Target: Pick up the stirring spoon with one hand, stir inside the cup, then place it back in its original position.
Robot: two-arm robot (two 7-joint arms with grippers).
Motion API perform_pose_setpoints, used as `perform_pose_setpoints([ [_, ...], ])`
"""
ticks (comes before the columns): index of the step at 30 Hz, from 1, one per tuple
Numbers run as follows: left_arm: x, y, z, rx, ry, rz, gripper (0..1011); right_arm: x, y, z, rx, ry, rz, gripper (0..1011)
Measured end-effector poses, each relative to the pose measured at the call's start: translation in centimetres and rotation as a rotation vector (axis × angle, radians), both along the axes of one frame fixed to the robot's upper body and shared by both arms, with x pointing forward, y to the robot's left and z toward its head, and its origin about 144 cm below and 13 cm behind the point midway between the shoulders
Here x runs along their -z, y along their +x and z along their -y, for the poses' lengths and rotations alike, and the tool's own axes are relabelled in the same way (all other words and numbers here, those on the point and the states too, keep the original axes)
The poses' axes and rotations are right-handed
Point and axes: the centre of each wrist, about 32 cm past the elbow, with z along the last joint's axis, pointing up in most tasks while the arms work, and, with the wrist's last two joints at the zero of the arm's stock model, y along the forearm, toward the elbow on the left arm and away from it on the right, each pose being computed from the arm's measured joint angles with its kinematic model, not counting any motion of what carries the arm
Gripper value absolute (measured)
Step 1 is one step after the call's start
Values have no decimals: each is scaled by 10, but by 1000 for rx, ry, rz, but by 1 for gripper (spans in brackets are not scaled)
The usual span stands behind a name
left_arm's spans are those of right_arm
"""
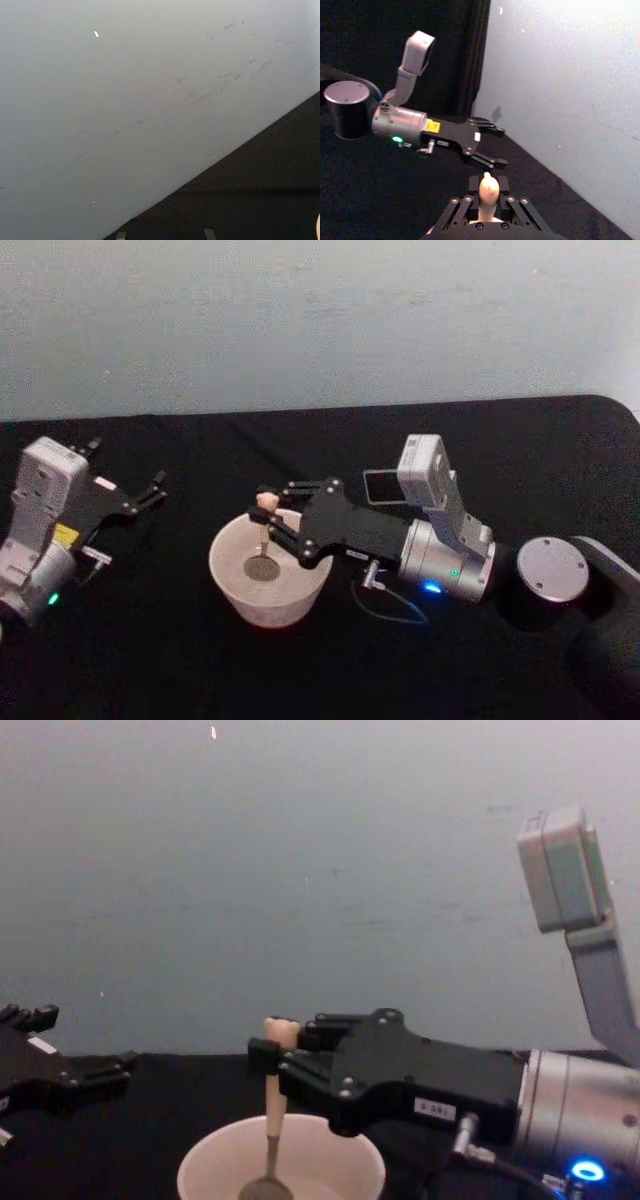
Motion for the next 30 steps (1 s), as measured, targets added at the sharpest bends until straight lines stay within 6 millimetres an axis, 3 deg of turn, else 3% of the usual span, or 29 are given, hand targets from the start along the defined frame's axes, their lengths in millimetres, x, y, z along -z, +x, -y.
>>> perform_pose_setpoints([
  [18, 0, 0, 0, 0, 0, 0, 1001, -4, 5, 12, 51, 4, 19, 214],
  [30, 0, 0, 0, 0, 0, 0, 1001, -35, 2, 19, 46, 43, 115, 214],
])
